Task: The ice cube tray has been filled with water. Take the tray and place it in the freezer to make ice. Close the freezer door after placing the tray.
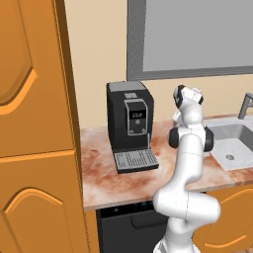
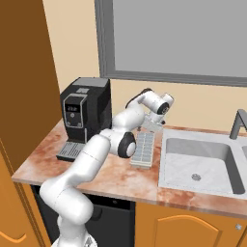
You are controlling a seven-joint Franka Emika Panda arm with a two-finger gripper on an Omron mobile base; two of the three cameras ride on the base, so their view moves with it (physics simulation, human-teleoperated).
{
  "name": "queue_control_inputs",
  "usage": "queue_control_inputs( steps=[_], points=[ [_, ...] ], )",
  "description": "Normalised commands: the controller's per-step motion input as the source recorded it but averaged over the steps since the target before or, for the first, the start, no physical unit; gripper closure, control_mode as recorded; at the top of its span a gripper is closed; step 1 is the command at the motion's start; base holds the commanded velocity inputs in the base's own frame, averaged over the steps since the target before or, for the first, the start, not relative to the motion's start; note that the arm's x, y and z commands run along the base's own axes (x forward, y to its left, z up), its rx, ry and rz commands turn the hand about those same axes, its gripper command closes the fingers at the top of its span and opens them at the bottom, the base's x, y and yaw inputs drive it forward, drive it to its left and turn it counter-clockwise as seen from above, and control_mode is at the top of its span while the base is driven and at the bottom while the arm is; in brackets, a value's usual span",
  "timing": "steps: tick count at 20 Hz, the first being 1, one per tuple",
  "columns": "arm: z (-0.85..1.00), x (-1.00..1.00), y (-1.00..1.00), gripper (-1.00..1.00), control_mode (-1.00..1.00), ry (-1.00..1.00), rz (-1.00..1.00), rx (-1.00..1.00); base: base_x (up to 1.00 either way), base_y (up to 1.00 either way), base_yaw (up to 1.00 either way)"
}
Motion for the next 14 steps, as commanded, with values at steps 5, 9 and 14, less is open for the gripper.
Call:
queue_control_inputs(
  steps=[5,9,14],
  points=[
    [-0.49,-1.00,0.00,-1.00,-1.00,0.19,0.08,0.00,0.00,0.00,0.00],
    [-0.50,-1.00,0.00,-1.00,-1.00,0.12,0.07,-0.02,0.00,0.00,0.00],
    [-0.29,-1.00,0.00,-1.00,-1.00,-0.05,0.02,-0.09,0.00,0.00,0.00]
  ],
)
